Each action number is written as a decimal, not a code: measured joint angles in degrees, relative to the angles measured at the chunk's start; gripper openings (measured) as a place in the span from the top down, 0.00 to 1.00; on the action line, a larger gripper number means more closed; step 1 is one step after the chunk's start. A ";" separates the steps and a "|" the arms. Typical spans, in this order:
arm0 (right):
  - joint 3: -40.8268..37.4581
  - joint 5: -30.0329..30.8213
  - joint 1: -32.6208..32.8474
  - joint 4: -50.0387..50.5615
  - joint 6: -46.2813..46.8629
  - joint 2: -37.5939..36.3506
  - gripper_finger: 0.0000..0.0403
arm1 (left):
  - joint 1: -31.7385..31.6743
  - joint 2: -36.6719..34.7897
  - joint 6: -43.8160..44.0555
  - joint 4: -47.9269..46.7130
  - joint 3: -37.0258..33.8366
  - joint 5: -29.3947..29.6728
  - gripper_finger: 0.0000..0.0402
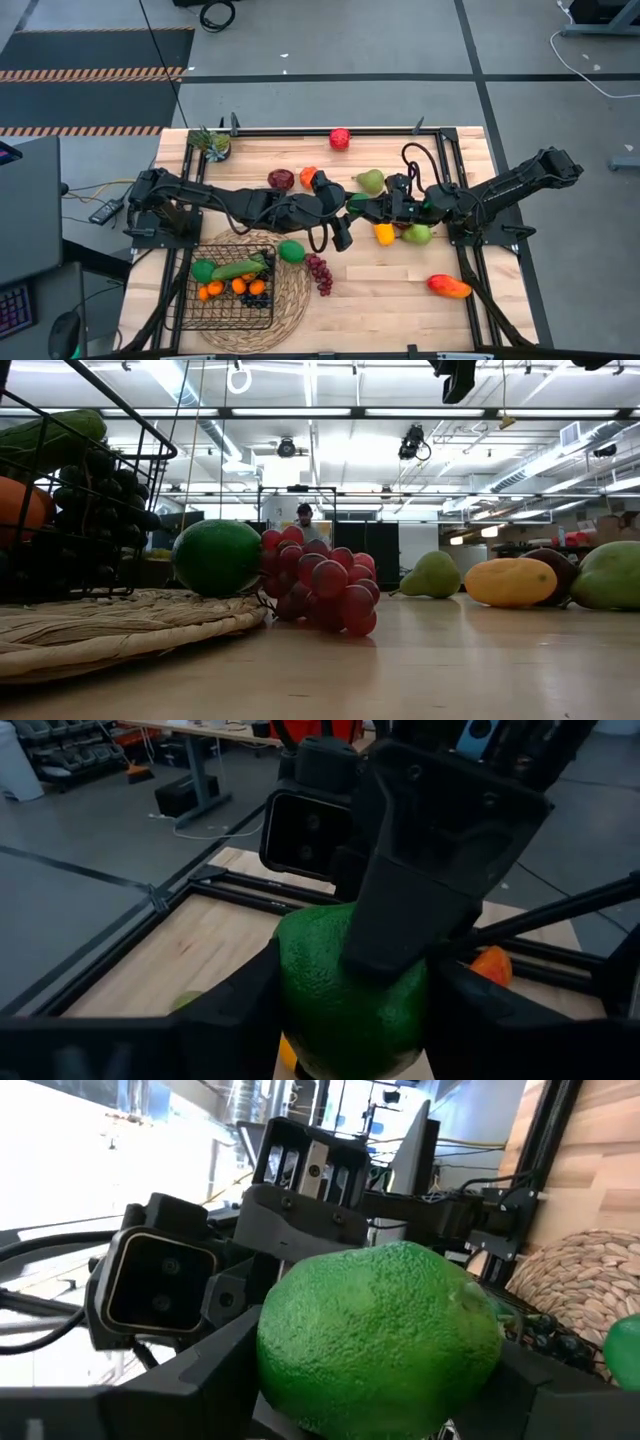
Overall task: Build produce basket
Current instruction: Put the right lime into the black wire basket
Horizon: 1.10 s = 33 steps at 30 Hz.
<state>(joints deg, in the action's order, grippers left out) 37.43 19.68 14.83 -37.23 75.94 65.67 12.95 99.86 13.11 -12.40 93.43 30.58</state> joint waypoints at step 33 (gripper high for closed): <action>0.09 -1.73 -0.79 8.43 -4.15 -0.09 0.30 | 8.53 -12.00 14.63 -38.89 -0.11 -6.00 0.52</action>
<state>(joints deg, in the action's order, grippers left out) 37.52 17.95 14.04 -28.80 71.79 65.58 21.48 87.86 27.74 -51.29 93.32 24.57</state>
